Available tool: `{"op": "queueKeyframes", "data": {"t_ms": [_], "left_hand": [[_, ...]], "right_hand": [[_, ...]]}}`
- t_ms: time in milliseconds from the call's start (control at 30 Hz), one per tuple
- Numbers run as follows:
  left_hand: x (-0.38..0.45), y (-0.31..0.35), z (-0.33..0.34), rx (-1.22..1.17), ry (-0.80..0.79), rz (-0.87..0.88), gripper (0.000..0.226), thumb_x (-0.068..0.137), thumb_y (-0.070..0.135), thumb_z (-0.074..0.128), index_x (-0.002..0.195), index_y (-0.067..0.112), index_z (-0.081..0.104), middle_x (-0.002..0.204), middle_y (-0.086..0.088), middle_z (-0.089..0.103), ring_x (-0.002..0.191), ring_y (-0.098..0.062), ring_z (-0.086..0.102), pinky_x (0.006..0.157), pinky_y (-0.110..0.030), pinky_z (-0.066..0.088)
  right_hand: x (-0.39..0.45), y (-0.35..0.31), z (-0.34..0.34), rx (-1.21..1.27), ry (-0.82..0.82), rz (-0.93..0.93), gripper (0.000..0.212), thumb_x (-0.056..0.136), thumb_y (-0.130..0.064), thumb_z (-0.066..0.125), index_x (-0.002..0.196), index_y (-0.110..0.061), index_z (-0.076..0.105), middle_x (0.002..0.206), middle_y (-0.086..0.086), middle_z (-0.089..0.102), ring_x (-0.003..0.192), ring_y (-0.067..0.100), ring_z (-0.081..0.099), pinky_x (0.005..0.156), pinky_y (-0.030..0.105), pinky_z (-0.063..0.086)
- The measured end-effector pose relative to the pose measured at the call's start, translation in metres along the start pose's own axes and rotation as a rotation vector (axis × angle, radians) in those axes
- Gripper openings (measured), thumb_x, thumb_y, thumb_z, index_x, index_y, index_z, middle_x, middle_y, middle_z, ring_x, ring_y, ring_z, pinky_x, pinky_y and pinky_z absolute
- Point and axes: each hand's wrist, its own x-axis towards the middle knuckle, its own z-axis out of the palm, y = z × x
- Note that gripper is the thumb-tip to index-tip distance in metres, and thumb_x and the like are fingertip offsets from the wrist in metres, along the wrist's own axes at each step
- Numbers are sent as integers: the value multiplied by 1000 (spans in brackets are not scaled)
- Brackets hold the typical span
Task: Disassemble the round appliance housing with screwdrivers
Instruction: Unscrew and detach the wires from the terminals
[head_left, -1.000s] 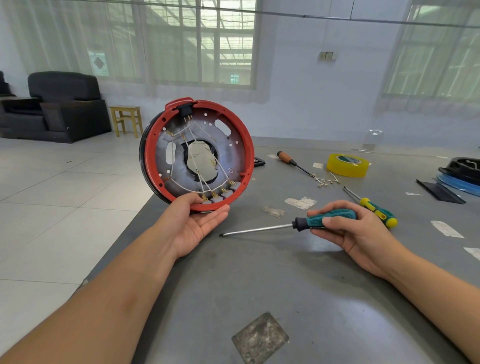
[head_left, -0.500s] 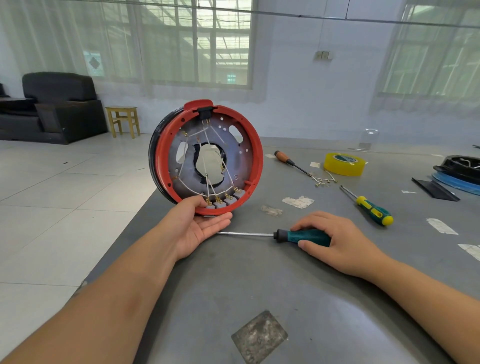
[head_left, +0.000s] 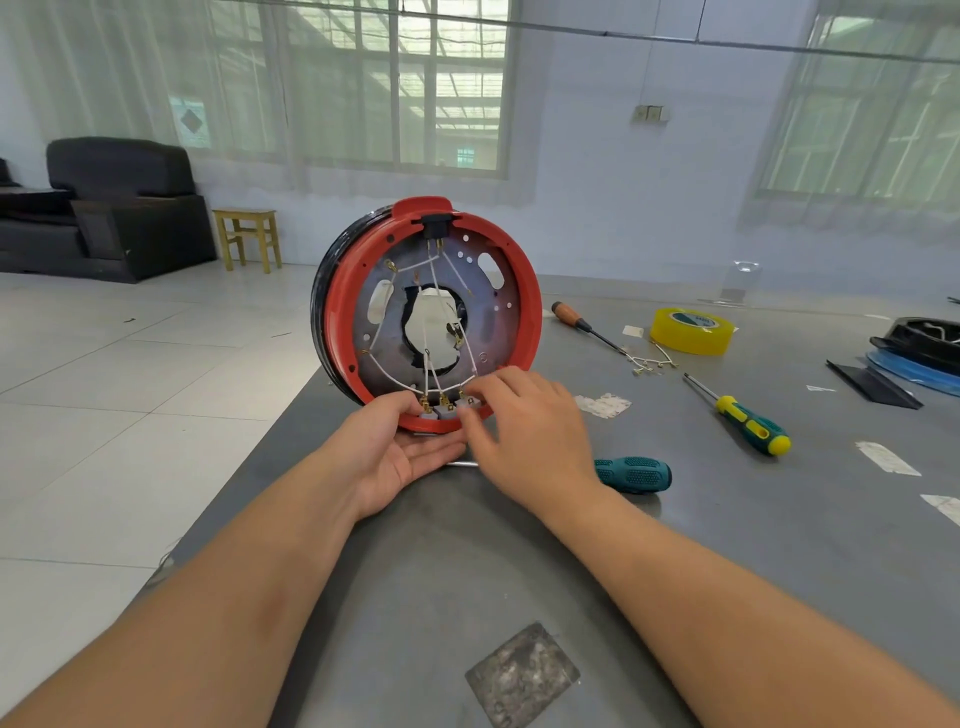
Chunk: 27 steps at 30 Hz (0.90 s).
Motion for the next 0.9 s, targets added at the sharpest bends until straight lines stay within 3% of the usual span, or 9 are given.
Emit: {"op": "queueKeyframes", "data": {"t_ms": [100,200,567,767,900], "left_hand": [[0,0,1,14,19,18,24,97,0,45,111,-4,63,93,-25,78,78,-34,80,64,-43,67],[1,0,1,53,26,29,23,97,1,46,111,-1,64,79,-19,76,69,-30,79,64,-41,67],[3,-1,1,74,27,37,24,97,1,47,113,-3,64,87,-21,74,77,-32,78,70,-44,68],[0,-2,4,81,32,44,16,99,-1,45,102,-1,61,76,-19,75,69,-31,79,59,-40,65],[-1,-2,4,87,28,51,18,99,-1,46,107,0,62,77,-19,77,69,-30,79,57,-39,65]], "right_hand": [[14,-15,17,21,10,88,24,96,-39,57,106,-23,72,100,-4,69,94,21,60,81,38,45],[21,-20,28,27,4,155,21,95,-39,59,102,-23,71,96,-4,69,93,21,58,82,38,44],[22,-20,33,29,-36,150,17,98,-36,59,103,-25,72,101,-6,69,99,18,58,89,35,39],[25,-21,30,159,67,182,11,99,-33,63,97,-24,70,95,-7,69,92,17,60,87,35,38],[21,-22,31,165,18,138,11,99,-33,63,100,-25,69,97,-8,69,92,15,60,84,31,36]]}}
